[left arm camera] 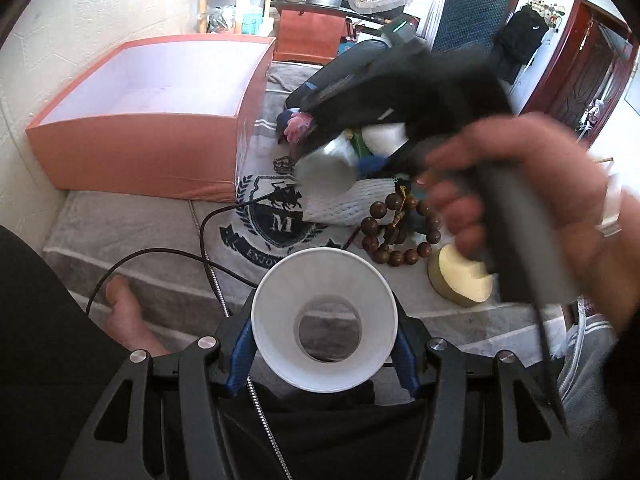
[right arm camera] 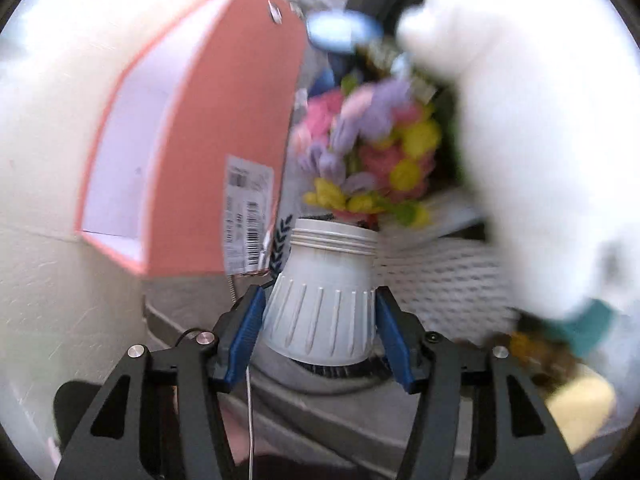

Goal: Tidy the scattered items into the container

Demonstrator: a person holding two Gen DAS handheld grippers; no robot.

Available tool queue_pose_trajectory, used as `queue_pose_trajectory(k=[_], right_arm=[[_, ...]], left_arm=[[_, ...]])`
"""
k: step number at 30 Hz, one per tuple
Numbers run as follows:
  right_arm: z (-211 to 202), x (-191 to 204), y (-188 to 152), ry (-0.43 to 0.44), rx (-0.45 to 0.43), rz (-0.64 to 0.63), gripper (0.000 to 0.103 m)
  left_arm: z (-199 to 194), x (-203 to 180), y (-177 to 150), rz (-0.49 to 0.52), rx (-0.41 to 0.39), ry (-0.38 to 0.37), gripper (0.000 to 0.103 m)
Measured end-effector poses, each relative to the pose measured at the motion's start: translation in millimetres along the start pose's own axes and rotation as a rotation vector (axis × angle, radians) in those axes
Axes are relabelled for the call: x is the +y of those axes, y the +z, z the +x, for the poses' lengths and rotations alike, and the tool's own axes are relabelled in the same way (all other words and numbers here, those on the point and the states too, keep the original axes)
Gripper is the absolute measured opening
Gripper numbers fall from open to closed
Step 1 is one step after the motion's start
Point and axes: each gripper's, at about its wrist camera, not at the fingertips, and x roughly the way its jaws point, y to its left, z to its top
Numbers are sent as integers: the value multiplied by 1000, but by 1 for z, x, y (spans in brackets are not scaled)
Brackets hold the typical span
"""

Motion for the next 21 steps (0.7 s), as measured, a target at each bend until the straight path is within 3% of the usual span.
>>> queue_pose_trajectory(k=[5,11,12,13,15,19,21], right_arm=[[-76,35,10,-1,-92,-103,55],[-147,144,32,70,-247,-319,56],[-153,166,38,91,-279,-347,59],[-157,185,43,105,-302,-371,81],[-159,221,45,66,-351,-425,101],[-154,254,46,3,-385,-498,101],[-151,244,36,-3,-377,-496,101]], left_arm=[[-3,1,-1,-7,-6,-6,56],[-5,3,0,-14,-10,-19,56],[-4,3,0,-12,-9,-18,56],[-4,3,0,-13,-7,-16,56],[-4,3,1,-15,-7,-15,56],[-4,3,0,-15,-7,-10,56],[-4,2,0,-14,-6,-9,56]])
